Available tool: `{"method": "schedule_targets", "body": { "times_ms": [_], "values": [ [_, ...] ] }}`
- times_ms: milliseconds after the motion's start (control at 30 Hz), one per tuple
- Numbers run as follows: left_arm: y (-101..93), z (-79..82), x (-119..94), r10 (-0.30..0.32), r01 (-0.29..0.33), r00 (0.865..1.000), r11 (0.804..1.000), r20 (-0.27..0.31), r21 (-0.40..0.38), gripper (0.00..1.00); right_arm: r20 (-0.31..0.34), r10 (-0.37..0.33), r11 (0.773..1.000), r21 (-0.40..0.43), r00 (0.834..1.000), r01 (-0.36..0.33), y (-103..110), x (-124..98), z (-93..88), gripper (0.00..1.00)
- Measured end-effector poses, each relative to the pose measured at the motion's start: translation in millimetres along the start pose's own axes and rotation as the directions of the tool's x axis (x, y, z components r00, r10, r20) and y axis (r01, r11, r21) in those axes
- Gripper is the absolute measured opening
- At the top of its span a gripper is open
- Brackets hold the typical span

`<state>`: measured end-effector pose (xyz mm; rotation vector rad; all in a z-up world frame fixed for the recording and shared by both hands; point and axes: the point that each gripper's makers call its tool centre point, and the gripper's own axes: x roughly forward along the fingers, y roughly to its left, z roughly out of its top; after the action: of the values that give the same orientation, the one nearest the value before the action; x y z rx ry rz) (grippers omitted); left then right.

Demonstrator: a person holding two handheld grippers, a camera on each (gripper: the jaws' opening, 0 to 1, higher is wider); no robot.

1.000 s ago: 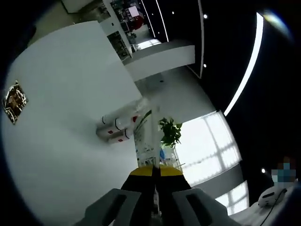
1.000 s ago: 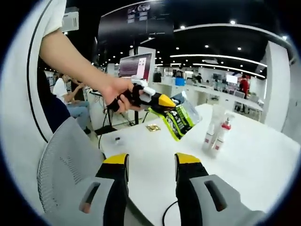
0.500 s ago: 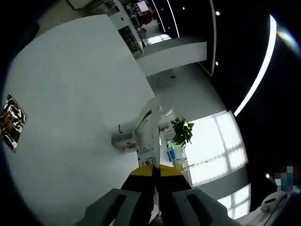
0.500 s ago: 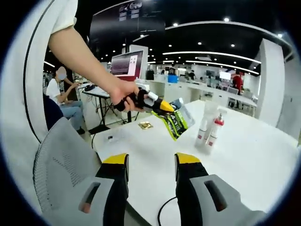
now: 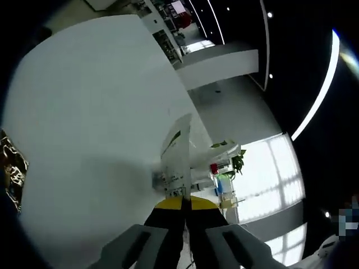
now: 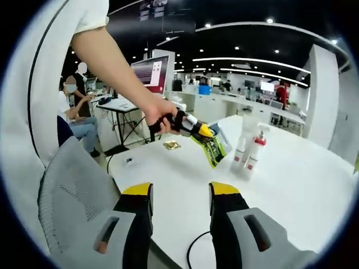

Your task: Arrange the skincare products in the storage area until every visible bottle or jar stands upright without overlapping.

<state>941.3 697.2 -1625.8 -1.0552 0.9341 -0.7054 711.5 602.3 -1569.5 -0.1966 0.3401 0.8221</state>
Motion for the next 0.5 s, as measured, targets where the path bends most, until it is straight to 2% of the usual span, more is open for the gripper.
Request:
{"method": "schedule_targets", "body": {
  "times_ms": [200,333,467,500],
  "values": [
    [6.3,8.6,16,0.012,-0.012,1.0,1.0,-0.01,0.0,0.01,-0.012,-0.011,1.0,0.004,1.0,0.011,-3,0,-2.5,0.37],
    [18.7,20.1,22,0.059,-0.059,0.998,0.998,0.015,-0.009,0.01,-0.017,-0.015,1.0,0.005,1.0,0.015,-4,1,-3.5,0.36],
    [29.5,17.4,27,0.105,-0.105,0.994,0.994,-0.026,-0.003,0.01,-0.016,-0.023,1.0,0.002,1.0,0.023,-5,0,-3.4,0.36],
    [35.0,17.2,28,0.134,-0.133,0.99,0.991,-0.033,0.007,0.01,-0.017,-0.026,1.0,0.001,1.0,0.026,-5,0,-3.5,0.35]
  ]
}}
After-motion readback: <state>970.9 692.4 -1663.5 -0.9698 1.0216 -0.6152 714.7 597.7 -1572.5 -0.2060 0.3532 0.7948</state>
